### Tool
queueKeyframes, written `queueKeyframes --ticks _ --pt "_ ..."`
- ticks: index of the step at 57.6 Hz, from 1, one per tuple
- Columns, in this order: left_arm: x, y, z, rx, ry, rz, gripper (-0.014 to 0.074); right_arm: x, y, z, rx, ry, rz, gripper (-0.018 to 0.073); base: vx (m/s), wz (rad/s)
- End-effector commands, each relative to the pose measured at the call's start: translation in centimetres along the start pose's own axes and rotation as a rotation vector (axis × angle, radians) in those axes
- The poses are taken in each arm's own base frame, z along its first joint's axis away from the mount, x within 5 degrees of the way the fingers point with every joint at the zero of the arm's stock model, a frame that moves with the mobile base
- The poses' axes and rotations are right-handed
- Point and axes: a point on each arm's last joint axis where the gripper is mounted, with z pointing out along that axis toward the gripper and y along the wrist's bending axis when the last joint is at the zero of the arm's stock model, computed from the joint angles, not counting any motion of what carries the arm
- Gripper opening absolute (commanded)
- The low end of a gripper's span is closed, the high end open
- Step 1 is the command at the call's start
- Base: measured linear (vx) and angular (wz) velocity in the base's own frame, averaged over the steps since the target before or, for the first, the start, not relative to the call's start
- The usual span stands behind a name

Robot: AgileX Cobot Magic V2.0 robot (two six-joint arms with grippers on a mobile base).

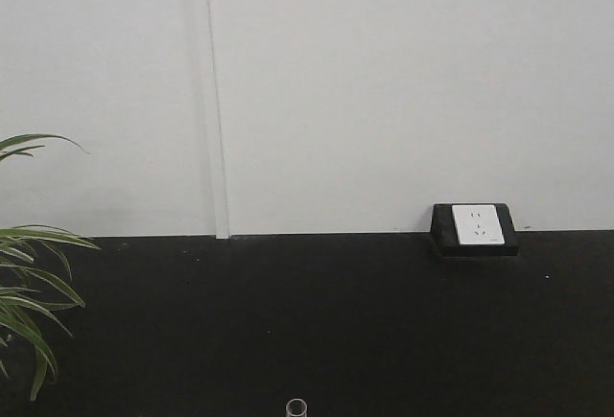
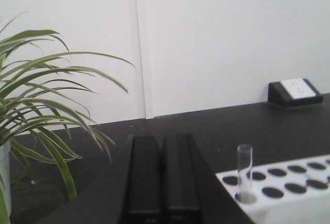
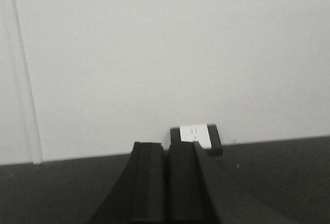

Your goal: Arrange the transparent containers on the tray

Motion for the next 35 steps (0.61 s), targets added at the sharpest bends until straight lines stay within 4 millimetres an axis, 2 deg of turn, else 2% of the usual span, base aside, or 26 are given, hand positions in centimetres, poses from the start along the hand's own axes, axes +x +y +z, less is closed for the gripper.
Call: queueKeyframes --ticks 1,6,10,15,20,26,35 --pt "-6.1 -0.3 -0.7 0.006 -0.203 0.038 -0.0007 -6.8 0.5 -0.1 -0.016 -0.231 -0.01 -0.0011 0.0 -0.01" --pt "-10.0 -0.6 -0.2 -0.001 -0.234 0.109 -0.0007 -10.3 0.8 0.9 -0.019 -0.264 -0.028 -0.0011 0.0 -0.01" --pt "-12.2 -0.7 1.5 -0.002 -0.206 0.122 -0.0007 -12.9 1.1 3.0 -0.021 -0.263 -0.056 -0.0011 0.0 0.0" --pt "-14.3 -0.8 4.1 -0.002 -0.166 0.122 -0.0007 -14.8 1.3 5.9 -0.023 -0.236 -0.077 -0.0011 0.0 0.0" --pt "-14.7 -0.8 6.8 -0.001 -0.108 0.122 -0.0007 -15.7 1.3 8.7 -0.021 -0.192 -0.077 -0.0011 0.0 0.0" --pt "-14.5 -0.8 9.4 0.0 -0.051 0.117 -0.0007 -15.4 1.3 11.5 -0.018 -0.13 -0.072 -0.0011 0.0 0.0" --pt "-12.9 -0.7 11.9 0.001 0.041 0.099 -0.0003 -14.1 1.1 13.4 -0.014 -0.065 -0.056 -0.0008 0.0 0.0"
